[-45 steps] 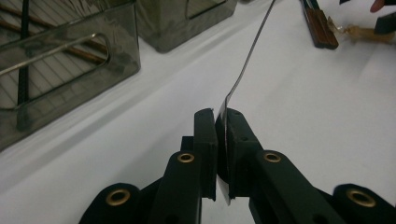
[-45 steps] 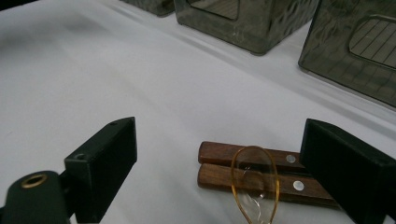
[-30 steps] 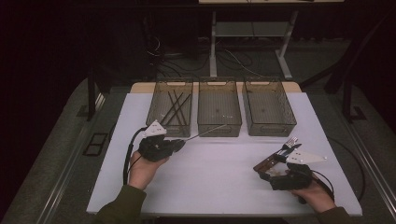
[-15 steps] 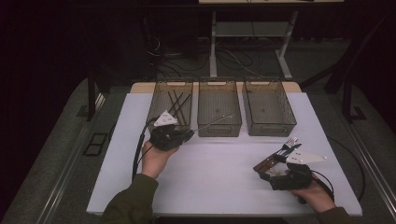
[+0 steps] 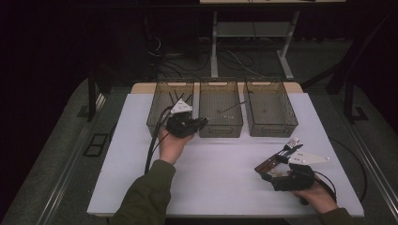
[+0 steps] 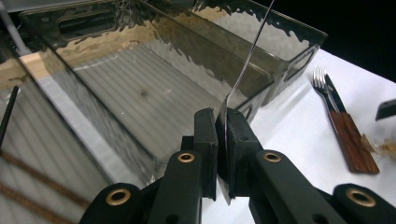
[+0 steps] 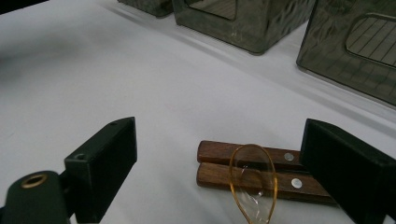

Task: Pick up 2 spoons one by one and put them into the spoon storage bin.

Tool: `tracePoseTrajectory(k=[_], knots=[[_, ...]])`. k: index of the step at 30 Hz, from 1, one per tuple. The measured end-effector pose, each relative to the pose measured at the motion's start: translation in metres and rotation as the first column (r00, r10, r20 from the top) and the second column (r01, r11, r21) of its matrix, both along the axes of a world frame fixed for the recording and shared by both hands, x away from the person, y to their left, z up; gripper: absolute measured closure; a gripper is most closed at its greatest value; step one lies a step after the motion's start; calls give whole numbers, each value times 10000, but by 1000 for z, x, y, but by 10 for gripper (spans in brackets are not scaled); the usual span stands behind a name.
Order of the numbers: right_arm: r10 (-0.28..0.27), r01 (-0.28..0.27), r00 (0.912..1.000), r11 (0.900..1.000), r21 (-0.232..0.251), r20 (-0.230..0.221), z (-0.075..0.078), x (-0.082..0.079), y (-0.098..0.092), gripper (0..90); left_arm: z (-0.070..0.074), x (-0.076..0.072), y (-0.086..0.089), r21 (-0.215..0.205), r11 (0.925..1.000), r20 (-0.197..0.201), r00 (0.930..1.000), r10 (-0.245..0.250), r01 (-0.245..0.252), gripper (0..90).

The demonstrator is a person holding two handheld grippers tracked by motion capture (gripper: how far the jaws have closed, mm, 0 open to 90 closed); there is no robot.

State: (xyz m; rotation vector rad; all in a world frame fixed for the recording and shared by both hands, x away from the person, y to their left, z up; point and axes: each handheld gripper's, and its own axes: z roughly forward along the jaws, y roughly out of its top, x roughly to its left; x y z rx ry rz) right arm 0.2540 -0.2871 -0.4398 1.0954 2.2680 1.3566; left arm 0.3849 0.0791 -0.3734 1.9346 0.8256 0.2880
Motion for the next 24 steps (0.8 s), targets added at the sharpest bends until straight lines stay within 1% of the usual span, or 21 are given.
tracePoseTrajectory(k=[2,9,11,13,14,15,16,18,20,22,24], knots=[[14,-14,10000,10000,8,-6,0,0,0,110,0,5,-6,-57,10000,31,10000,55,-54,845],[10,-10,10000,10000,35,-10,1,-1,1,110,-1,27,-18,197,9992,-40,9994,349,-349,845],[0,0,10000,10000,53,14,1,-1,1,110,-3,32,-22,329,9982,-160,9986,505,-500,845],[0,0,10000,10000,57,10,1,-1,0,110,-4,37,-24,581,9969,-198,9983,546,-534,845],[11,-11,10000,10000,57,17,1,-1,0,110,-5,39,-25,654,9959,-241,9976,642,-625,845],[18,-18,10000,10000,58,15,1,-1,0,110,-6,41,-26,850,9941,-239,9973,689,-667,845],[20,-20,10000,10000,70,21,1,-1,0,110,-7,44,-27,950,9929,-283,9968,748,-718,845],[21,-21,10000,10000,70,-2,1,-1,0,110,-9,47,-28,1089,9908,-353,9958,843,-801,845],[24,-24,10000,10000,70,-3,1,-1,1,110,-10,50,-28,1140,9894,-416,9946,955,-903,845],[34,-34,10000,10000,75,17,1,-1,1,110,-11,52,-29,1323,9868,-453,9940,998,-931,845],[45,-45,10000,10000,70,13,1,-1,1,110,-14,55,-30,1570,9826,-601,9921,1101,-995,845]])
